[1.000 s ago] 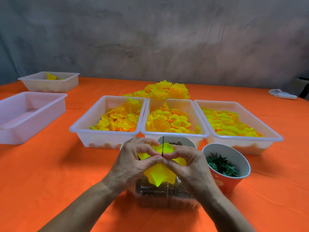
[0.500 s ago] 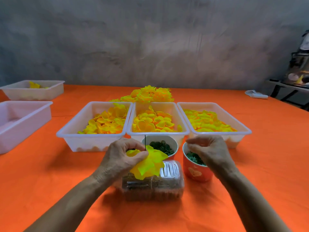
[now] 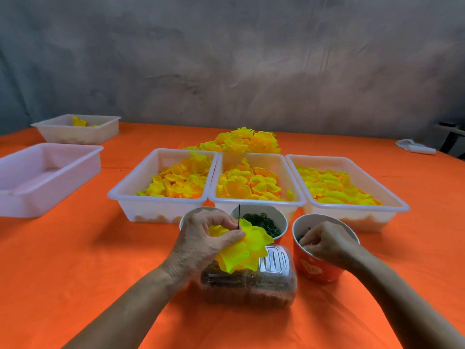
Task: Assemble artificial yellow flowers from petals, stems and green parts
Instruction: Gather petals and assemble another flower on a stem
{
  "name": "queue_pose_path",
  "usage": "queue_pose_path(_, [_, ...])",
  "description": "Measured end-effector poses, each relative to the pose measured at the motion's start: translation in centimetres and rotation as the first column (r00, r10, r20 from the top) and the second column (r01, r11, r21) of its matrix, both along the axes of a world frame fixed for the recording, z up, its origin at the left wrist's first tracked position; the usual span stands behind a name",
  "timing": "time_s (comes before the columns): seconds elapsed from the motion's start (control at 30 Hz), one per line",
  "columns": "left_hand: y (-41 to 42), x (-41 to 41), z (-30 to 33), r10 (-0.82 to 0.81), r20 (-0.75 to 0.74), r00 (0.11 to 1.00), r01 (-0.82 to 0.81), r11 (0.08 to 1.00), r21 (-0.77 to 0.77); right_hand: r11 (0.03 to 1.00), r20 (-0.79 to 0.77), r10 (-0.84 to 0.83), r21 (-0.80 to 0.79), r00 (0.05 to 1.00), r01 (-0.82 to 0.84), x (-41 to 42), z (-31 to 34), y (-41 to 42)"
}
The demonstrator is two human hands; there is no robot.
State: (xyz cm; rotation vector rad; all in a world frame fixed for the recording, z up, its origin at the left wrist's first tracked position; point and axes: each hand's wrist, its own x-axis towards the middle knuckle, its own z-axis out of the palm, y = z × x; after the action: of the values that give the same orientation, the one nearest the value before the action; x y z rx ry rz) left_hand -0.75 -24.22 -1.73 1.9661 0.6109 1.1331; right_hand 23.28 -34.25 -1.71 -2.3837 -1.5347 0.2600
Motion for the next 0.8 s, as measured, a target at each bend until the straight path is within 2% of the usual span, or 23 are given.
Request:
queue_pose_path(0.1, [0.1, 0.1, -0.2, 0.016, 0.014, 1.000, -0.016, 1.000, 0.000, 0.997, -0.027, 0.063, -0.040, 0.998, -0.065, 0.1, 0.4, 0.3])
queue_pose_path(0.4, [0.3, 0.1, -0.1, -0.009, -0.007, 1.000, 0.009, 1.000, -0.024, 0.981, -0.050, 0.073, -0.175, 0.996, -0.080, 1.6, 0.3, 0.7])
queue_pose_path(0.5, [0.3, 0.1, -0.2, -0.014, -0.001, 1.000, 0.014, 0.999, -0.040, 0.991, 0.076, 0.062, -0.123, 0.995, -0.052, 1.5, -0.1, 0.8])
queue_pose_path(0.6, [0.2, 0.1, -0.1, -0.020, -0.001, 1.000, 0.020, 0.999, -0.050, 0.996, 0.101, 0.030, -0.086, 0.994, -0.021, 1.3, 0.0, 0.9])
queue_pose_path(0.7, [0.3, 0.1, 0.1, -0.013, -0.008, 1.000, 0.013, 0.999, -0.044, 0.997, 0.030, -0.002, -0.071, 1.000, 0.004, 1.7, 0.3, 0.7])
queue_pose_path(0.8, [0.3, 0.0, 0.0, -0.020, -0.006, 1.000, 0.020, 0.999, -0.043, 0.998, -0.082, -0.066, 0.011, 0.994, 0.067, 1.7, 0.7, 0.3])
